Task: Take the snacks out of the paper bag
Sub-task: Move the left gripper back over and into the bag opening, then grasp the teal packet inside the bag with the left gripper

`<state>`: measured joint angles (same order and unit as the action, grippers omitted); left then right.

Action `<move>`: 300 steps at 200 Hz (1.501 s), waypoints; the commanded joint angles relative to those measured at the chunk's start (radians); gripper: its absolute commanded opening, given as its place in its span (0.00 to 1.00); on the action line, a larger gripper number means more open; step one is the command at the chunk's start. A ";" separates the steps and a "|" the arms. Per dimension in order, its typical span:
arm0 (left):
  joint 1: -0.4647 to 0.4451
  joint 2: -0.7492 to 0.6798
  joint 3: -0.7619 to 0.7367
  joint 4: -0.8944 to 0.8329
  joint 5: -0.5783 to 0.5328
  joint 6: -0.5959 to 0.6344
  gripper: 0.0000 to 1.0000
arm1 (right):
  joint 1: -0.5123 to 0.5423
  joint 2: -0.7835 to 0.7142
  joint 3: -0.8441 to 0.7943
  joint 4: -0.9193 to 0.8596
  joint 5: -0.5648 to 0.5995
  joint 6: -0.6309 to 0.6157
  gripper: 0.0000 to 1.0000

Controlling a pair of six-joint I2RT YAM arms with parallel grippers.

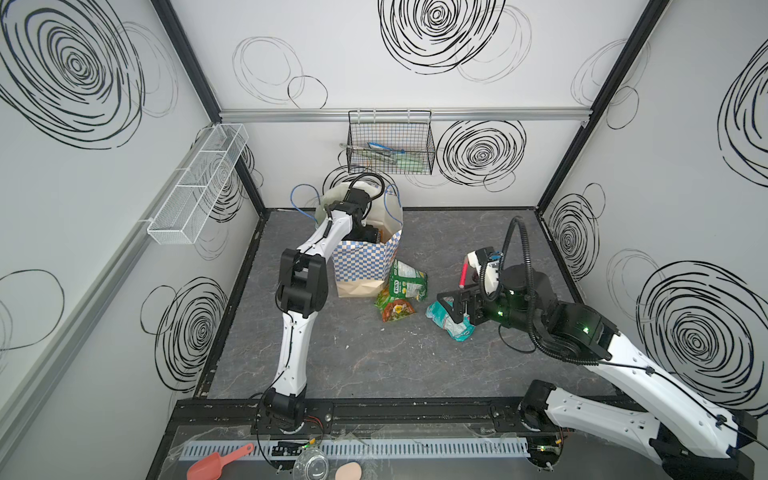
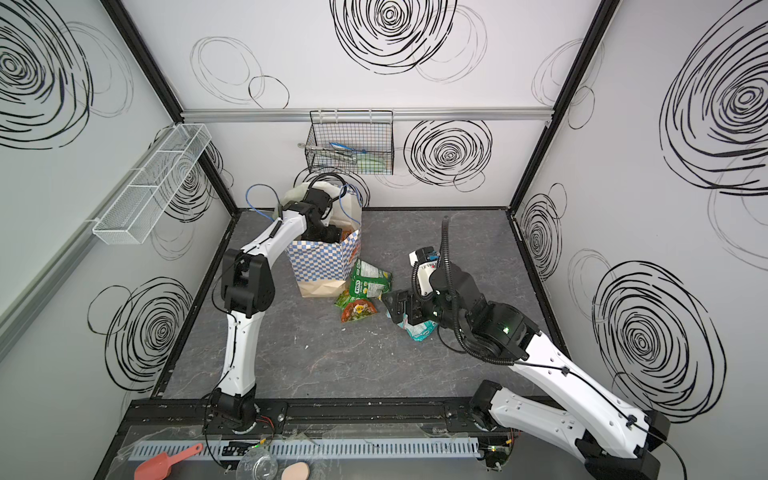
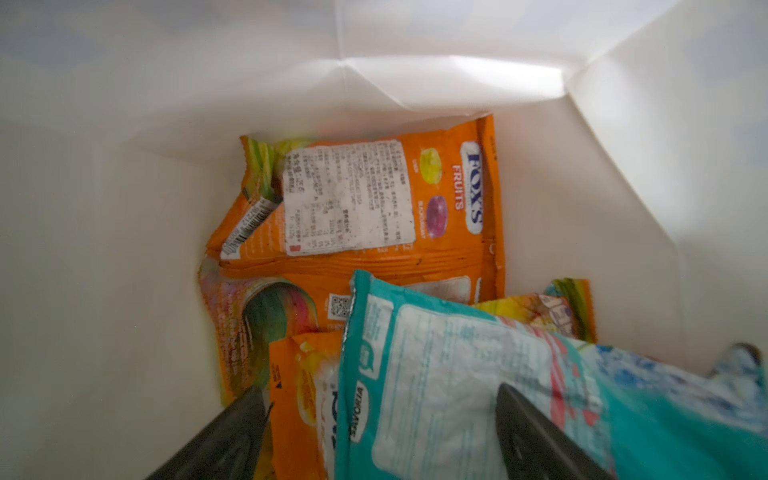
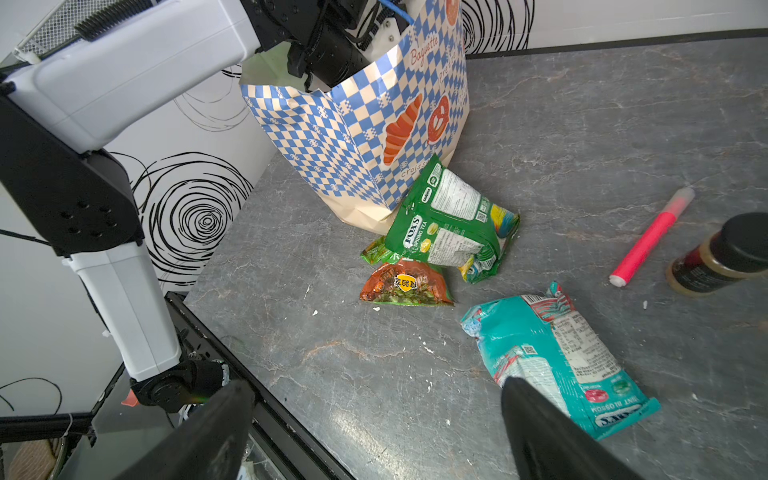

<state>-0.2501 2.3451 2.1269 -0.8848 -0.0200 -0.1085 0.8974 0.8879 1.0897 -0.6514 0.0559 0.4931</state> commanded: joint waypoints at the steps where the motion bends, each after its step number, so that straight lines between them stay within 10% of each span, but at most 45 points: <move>1: 0.006 0.064 0.036 -0.080 0.007 0.041 0.95 | -0.002 -0.018 0.012 0.011 0.000 0.010 0.97; 143: 0.019 0.154 -0.136 -0.048 -0.043 0.083 0.97 | -0.002 -0.046 -0.004 0.014 -0.008 0.042 0.97; 226: 0.039 0.124 -0.177 -0.012 0.010 0.082 0.62 | -0.002 -0.034 0.039 0.028 -0.007 0.052 0.97; 300: 0.028 0.029 -0.258 0.022 0.040 0.072 0.65 | -0.002 0.067 0.139 0.049 -0.040 0.005 0.97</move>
<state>-0.2306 2.3425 1.9285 -0.7082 0.0143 -0.0589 0.8974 0.9409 1.2007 -0.6334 0.0322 0.5148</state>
